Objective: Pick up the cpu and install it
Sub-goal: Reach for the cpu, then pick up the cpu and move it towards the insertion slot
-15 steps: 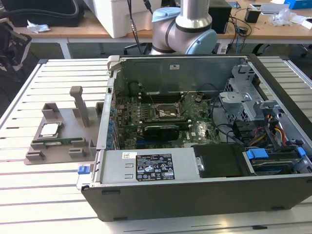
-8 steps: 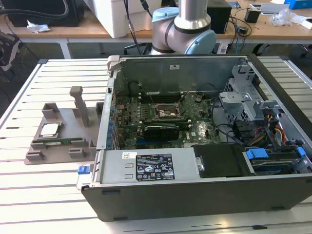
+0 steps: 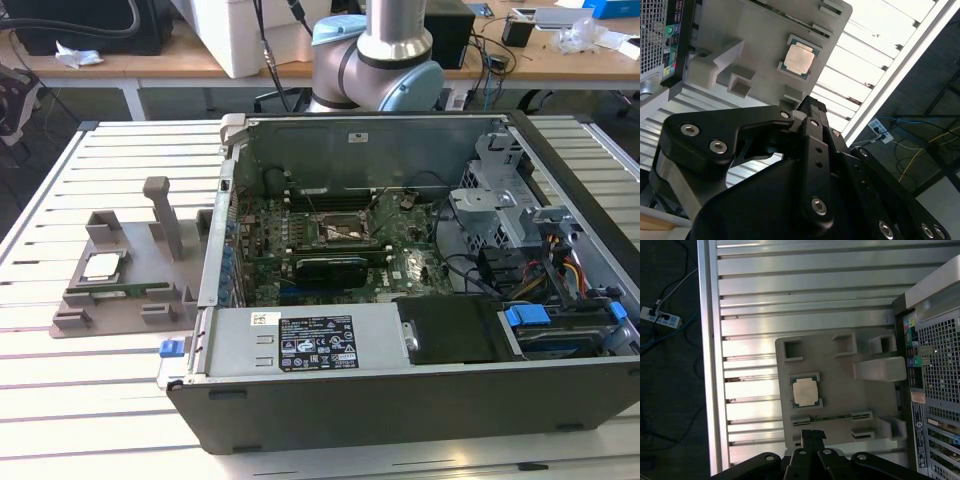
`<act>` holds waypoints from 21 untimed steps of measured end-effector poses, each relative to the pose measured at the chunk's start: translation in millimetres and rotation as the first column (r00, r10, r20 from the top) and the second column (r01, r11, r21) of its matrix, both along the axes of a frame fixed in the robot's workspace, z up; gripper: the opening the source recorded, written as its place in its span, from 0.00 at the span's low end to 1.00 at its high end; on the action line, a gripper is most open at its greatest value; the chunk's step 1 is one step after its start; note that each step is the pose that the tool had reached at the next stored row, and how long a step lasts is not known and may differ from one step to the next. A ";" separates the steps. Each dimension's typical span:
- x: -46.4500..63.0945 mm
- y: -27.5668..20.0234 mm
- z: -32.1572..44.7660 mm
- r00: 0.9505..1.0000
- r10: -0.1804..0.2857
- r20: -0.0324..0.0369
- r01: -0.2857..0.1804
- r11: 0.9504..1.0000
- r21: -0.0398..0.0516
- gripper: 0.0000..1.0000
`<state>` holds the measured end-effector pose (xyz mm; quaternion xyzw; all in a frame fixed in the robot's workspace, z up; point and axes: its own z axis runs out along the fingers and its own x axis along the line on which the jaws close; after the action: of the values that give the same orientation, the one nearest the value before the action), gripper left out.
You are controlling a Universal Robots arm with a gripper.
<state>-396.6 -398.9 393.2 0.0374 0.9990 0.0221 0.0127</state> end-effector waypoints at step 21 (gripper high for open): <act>-1.6 0.0 0.0 1.000 0.000 0.000 0.000 1.000 0.000 0.73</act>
<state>-398.3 -398.9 393.2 0.0374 0.9990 0.0221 0.0127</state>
